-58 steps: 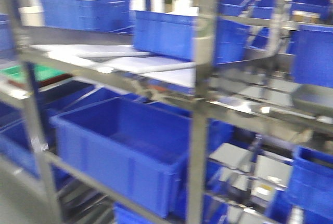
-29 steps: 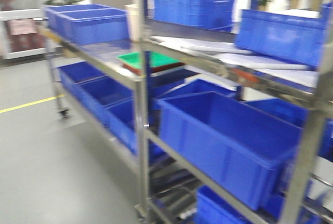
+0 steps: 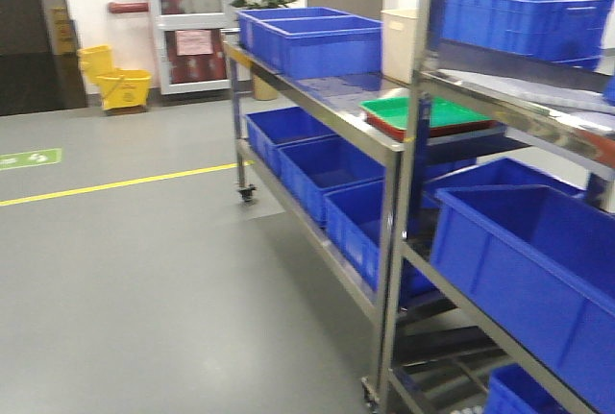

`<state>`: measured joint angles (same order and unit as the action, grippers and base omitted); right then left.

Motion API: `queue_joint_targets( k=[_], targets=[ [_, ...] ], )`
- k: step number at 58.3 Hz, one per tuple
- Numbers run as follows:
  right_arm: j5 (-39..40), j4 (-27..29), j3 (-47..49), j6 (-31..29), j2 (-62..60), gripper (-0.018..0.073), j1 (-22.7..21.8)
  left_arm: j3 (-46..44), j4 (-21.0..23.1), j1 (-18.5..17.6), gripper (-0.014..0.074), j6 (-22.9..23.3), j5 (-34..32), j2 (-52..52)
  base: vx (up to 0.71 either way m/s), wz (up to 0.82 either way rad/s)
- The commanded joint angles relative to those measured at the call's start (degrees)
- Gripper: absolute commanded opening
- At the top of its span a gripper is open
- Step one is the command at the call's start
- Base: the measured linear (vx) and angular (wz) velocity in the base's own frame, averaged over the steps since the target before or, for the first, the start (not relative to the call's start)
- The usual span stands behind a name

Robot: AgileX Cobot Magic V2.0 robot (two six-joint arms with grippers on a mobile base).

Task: Grab orange capacitor from left shelf to right conveyor
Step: 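Drive the base away from the shelf holding the cylinder in the right gripper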

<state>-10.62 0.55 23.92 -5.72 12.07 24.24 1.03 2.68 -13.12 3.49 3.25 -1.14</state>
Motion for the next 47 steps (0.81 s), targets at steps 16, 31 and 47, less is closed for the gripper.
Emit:
queue_joint_targets(
  k=[16,31,47],
  targets=[
    [5.3,-0.6,1.7,0.1,0.5,-0.0008,-0.1,-1.7,0.2,-0.4,-0.0006,0.3,-4.7,-0.3,0.04,0.39],
    [5.3,-0.6,1.7,0.1,0.5,-0.0008,-0.1,-1.7,0.2,-0.4,-0.0006,0.3,-4.7,-0.3,0.10,0.41],
    [5.3,-0.6,1.7,0.1,0.5,-0.0008,-0.1,-1.7,0.2,-0.4,-0.0006,0.3,-4.7,-0.3,0.13,0.34]
  ],
)
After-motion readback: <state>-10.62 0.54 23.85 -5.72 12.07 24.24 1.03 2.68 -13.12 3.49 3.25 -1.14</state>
